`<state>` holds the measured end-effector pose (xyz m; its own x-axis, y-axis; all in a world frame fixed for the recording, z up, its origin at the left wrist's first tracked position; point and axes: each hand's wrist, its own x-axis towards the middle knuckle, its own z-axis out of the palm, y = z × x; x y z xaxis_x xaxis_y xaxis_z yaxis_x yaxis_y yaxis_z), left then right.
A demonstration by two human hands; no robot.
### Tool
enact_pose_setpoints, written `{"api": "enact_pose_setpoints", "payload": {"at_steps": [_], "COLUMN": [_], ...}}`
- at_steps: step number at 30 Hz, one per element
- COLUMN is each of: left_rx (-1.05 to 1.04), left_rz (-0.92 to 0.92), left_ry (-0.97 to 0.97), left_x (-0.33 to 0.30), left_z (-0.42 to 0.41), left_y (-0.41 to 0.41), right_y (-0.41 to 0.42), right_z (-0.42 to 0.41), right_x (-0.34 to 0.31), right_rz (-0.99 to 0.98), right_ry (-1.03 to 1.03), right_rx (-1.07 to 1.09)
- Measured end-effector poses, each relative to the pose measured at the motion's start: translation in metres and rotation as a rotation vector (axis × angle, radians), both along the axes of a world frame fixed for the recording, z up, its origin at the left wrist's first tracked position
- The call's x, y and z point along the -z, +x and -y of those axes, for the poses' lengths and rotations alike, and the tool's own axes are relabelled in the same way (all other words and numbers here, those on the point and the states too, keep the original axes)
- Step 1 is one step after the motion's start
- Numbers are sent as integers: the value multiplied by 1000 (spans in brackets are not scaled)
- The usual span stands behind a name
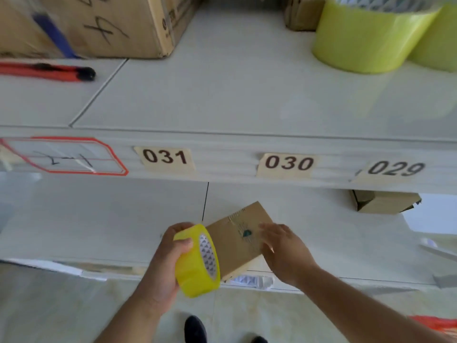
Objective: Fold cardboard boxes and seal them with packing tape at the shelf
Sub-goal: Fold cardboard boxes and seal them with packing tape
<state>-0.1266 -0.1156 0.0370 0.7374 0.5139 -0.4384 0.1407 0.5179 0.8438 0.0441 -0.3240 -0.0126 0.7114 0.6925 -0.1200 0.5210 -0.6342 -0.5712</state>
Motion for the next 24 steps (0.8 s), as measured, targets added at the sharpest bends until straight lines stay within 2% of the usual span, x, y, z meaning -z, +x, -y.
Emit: {"api": "enact_pose_setpoints", "payload": {"at_steps": [2,4,6,11,15,17,19,21,23,24], "left_rx": [67,101,148,253,117,55,37,61,98,99], "left_rz": [-35,-45,-31,42,117,101,98,83,80,91], "left_ry": [311,575,738,778,489,453,500,649,808,828], "left_x": [-20,-40,-55,-85,-113,-125,-133,-135,-133,-131], "left_z": [15,34,57,83,65,60,54,45,39,37], "left_y": [-10,-17,-23,-35,-32,-27,-27,-31,-38,-42], "right_y": [-38,-75,-101,-123,-126,-129,-136,-143,-149,-153], "right_z": [-14,-21,-20,-15,-5,-7,-11,-15,-19,-21], "right_x": [-50,-94,-125,-154,-169,-171,-174,-174,-173,-174], "right_rz": [-440,-869,-1017,-1029,-920,-872,-782,-714,-728,-756], "right_ry": [308,536,597,739,712,685,648,614,635,661], "right_rx": [224,275,226,249,174,134,109,95,111,128]}}
